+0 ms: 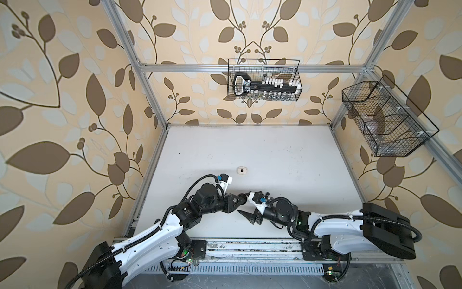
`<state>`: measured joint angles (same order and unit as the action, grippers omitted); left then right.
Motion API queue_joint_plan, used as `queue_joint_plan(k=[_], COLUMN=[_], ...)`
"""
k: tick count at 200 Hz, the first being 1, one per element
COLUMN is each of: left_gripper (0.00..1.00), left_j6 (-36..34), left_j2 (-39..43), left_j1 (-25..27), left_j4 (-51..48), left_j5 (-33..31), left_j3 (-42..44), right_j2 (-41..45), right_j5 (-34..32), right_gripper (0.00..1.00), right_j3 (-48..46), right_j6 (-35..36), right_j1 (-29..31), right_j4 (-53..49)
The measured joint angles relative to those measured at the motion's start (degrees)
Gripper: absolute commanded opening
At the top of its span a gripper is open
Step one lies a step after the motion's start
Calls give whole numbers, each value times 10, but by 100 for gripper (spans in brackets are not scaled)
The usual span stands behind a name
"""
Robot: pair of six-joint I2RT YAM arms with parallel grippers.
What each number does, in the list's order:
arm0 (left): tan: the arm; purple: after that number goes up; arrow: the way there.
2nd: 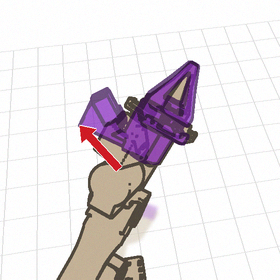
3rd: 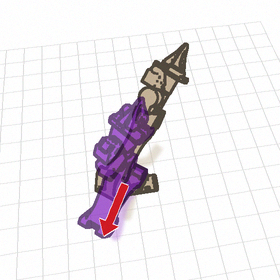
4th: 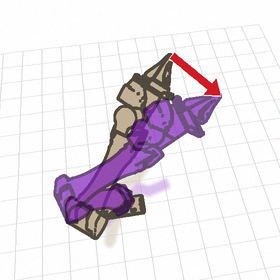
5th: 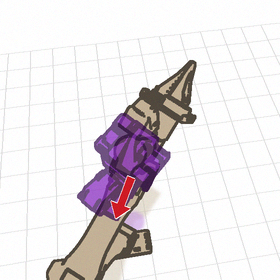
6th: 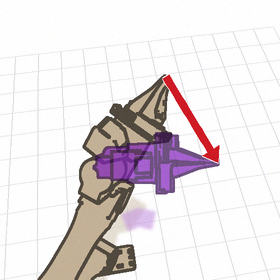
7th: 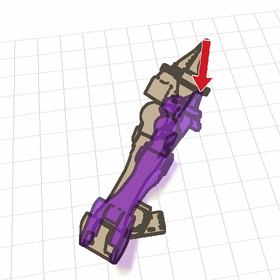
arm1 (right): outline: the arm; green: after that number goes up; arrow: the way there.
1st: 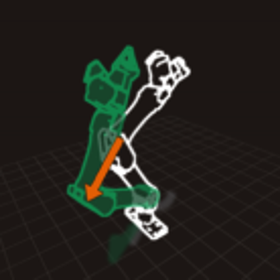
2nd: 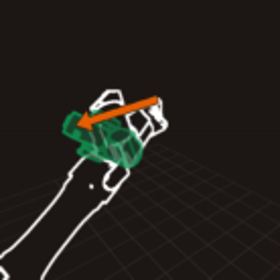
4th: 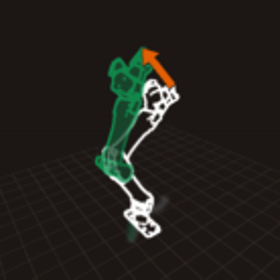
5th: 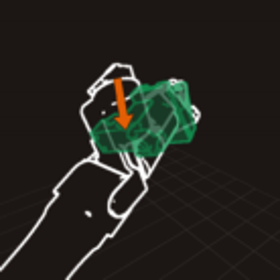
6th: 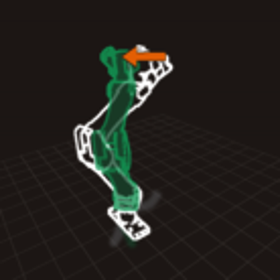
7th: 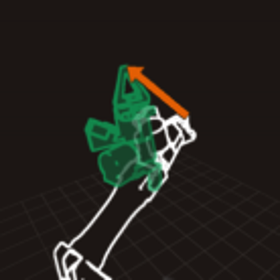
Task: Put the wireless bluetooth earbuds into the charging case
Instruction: 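Hold the black case with the left gripper while the right gripper opens and withdraws, then bring the open right gripper to the black case held by the left gripper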
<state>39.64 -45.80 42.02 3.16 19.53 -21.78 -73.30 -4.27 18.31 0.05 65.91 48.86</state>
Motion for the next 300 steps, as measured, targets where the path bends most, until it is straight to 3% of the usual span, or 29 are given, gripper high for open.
queue_joint_plan(k=[47,88,122,171,207,255,300], left_gripper=[0,0,0,0,0,0,0], left_j6=[-27,-108,-219,-306,-349,-374,-381], left_j2=[0,-7,-59,-69,-26,14,31], left_j1=[0,0,0,0,0,0,0], left_j4=[43,56,146,237,273,304,315], left_j5=[-93,-140,-47,45,83,119,134], left_j3=[10,11,42,81,114,132,136], right_j2=[114,213,247,230,199,173,166], right_j5=[-18,-70,-98,-96,-94,-87,-66], right_gripper=[89,95,92,86,81,68,64], right_j3=[-61,-92,-94,-94,-94,-94,-93], right_j6=[-37,-87,-125,-139,-141,-153,-155], right_j1=[6,5,-3,-4,-4,-4,-1], right_j4=[-8,-38,-70,-80,-79,-74,-68])
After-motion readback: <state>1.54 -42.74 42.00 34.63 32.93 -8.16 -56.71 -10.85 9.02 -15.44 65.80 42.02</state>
